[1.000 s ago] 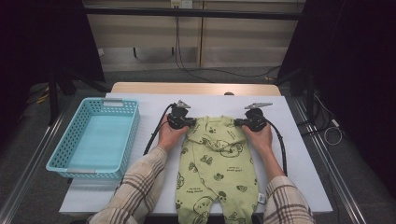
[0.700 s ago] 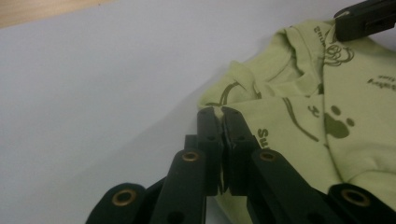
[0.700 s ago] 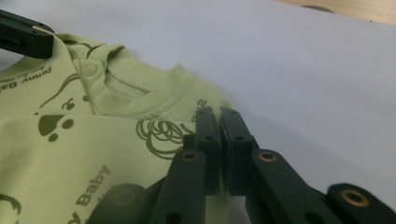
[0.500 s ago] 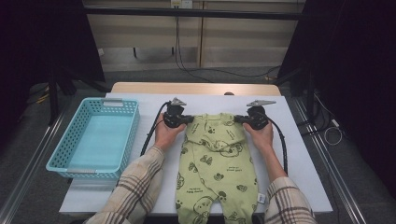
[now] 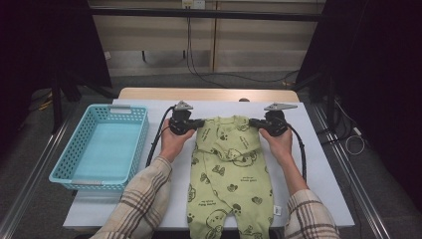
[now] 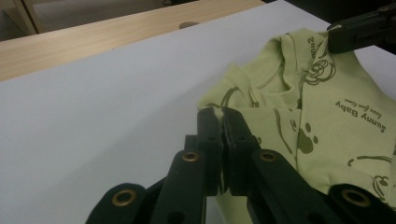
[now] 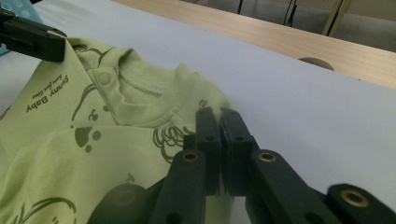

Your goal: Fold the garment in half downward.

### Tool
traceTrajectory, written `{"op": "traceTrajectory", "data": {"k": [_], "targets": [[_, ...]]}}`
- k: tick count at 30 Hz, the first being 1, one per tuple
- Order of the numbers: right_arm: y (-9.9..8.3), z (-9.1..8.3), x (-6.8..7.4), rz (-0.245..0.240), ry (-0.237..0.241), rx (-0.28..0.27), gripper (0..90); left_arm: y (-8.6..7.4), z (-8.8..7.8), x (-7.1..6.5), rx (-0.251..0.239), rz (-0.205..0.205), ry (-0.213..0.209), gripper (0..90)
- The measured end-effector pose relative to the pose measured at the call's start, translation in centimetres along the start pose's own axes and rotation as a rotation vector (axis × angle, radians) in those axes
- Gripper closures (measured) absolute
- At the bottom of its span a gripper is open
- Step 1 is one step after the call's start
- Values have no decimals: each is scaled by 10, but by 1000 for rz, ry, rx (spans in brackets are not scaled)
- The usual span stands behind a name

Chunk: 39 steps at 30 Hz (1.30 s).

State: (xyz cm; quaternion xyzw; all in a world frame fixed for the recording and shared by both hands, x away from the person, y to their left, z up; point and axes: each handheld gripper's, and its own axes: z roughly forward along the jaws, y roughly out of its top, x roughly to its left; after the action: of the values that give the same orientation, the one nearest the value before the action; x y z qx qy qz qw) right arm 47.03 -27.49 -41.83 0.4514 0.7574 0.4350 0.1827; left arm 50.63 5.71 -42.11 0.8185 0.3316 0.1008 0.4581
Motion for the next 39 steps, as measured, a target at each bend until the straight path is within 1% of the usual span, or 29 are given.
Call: {"op": "traceTrajectory", "data": {"k": [1,2,3,4,5,6,7,8,9,10,11,12,13,14,15,18,20,21,22,23,24,25,26,27,28,29,37,38,39], "targets": [[1,-1,1,1,1,-6,876,0,1,-3,-29,-39,10,876],[3,-1,2,4,3,-12,875,1,-2,0,-7,-8,10,876],[5,-2,4,-4,3,-23,876,1,-1,-1,-36,-38,12,876],[6,-2,5,-5,5,-17,876,2,-5,2,-16,-13,13,876],[8,-3,7,-16,6,-20,876,2,-6,1,-29,-28,17,876],[9,-3,9,-14,9,-23,876,3,-9,3,-21,-12,20,876],[11,-4,10,-29,11,-25,876,3,-10,4,-25,-15,16,876],[12,-4,11,-27,12,-25,876,5,-12,4,-25,-5,18,877],[14,-5,13,-31,16,-29,876,5,-12,3,-49,-39,20,877],[15,-5,14,-35,19,-32,876,6,-13,4,-53,-39,16,877],[16,-5,15,-35,24,-34,876,7,-15,7,-34,-11,19,877],[16,-5,15,-35,24,-34,876,7,-15,7,-34,-11,19,877],[17,-4,16,-34,30,-45,876,9,-16,9,-32,-19,26,877],[18,-4,16,-33,33,-51,876,9,-15,8,-61,-47,26,877],[18,-4,16,-27,35,-51,876,10,-17,11,-39,-18,24,877],[21,-5,14,-29,33,-59,876,14,-20,12,-44,-13,30,877],[24,-6,14,-30,33,-66,876,17,-22,13,-57,-24,26,877],[26,-6,14,-34,30,-69,876,17,-21,11,-85,-60,23,877],[26,-7,14,-35,28,-71,876,18,-22,14,-62,-33,16,877],[28,-7,14,-27,29,-69,876,18,-23,15,-57,-30,12,877],[29,-7,14,-30,28,-73,876,18,-20,12,-89,-73,12,877],[29,-6,14,-29,24,-71,876,18,-20,11,-94,-69,11,877],[30,-6,14,-29,25,-75,876,19,-20,10,-89,-57,22,878],[30,-5,13,-31,22,-76,876,20,-23,13,-68,-22,28,877],[31,-5,14,-28,20,-76,876,20,-22,11,-97,-57,26,878],[31,-5,13,-29,19,-78,876,22,-22,12,-102,-61,31,878],[41,-8,13,-17,13,-95,876,33,-28,11,-123,-53,45,878],[44,-10,13,-22,10,-106,877,36,-32,10,-119,-18,35,878],[45,-10,14,-19,7,-106,877,38,-32,8,-135,-31,41,878]]}}
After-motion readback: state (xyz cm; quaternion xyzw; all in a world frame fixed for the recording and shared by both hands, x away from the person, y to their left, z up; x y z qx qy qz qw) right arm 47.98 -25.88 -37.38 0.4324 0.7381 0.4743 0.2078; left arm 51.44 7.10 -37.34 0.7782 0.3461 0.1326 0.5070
